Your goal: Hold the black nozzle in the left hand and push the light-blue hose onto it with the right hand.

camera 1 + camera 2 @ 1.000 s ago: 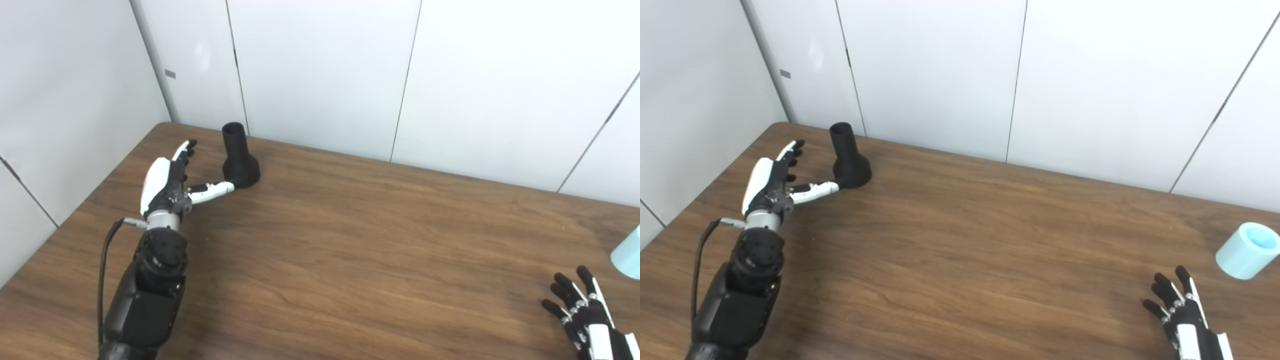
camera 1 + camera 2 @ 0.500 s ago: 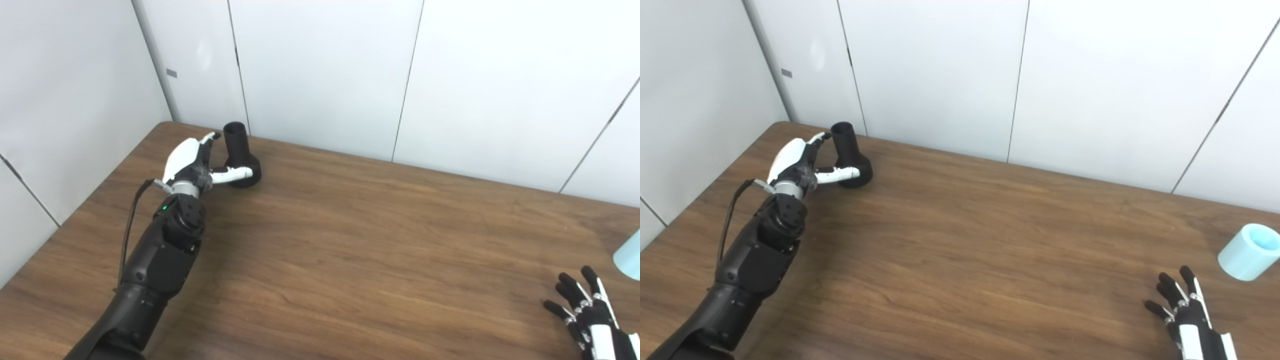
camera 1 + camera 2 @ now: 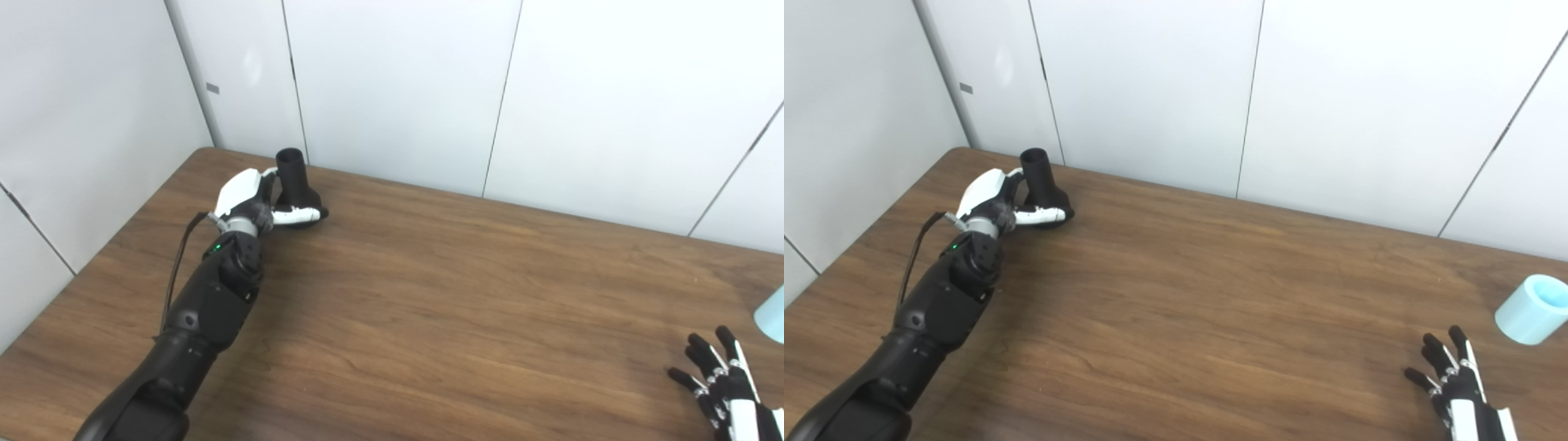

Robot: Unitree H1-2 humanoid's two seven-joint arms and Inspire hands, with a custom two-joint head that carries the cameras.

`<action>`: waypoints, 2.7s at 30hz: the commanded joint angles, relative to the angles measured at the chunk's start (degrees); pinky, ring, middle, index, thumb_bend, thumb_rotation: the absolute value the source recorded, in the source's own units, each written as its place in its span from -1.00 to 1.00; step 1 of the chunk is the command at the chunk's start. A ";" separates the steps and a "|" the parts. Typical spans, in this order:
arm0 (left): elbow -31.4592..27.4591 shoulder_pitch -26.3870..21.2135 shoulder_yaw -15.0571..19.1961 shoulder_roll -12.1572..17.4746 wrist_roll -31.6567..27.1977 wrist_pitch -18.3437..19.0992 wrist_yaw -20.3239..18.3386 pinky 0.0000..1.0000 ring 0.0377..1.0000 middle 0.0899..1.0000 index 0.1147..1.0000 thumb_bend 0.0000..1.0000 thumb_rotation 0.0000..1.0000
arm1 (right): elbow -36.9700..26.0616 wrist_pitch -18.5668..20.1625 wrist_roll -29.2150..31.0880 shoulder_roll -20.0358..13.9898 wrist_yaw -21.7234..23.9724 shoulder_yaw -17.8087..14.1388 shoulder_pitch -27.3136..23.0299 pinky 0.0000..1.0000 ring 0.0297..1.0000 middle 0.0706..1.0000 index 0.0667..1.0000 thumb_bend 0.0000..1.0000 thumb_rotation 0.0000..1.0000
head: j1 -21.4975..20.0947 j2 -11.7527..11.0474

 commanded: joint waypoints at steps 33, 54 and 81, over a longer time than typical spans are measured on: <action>8.32 -3.56 -1.43 -0.48 1.12 -8.25 9.59 0.49 0.29 0.07 -0.21 0.03 -0.98 | -0.58 -0.83 -3.05 2.13 -1.90 1.03 2.38 0.74 0.75 0.68 0.90 0.15 1.00 | -1.75 1.27; -2.38 2.12 -3.32 -0.68 4.51 -10.55 9.50 0.52 0.35 -0.02 -0.21 0.04 -1.00 | -1.47 -0.98 -12.19 1.80 -5.42 2.08 2.68 0.98 0.70 0.56 0.85 0.17 1.00 | -3.53 1.97; -38.96 16.29 -13.77 -9.76 27.81 -2.44 -6.97 0.46 0.20 -0.15 -0.15 0.05 -1.00 | -4.56 -0.43 -8.58 5.69 -6.11 2.60 1.80 0.64 0.66 0.59 0.82 -0.13 0.88 | -15.09 5.46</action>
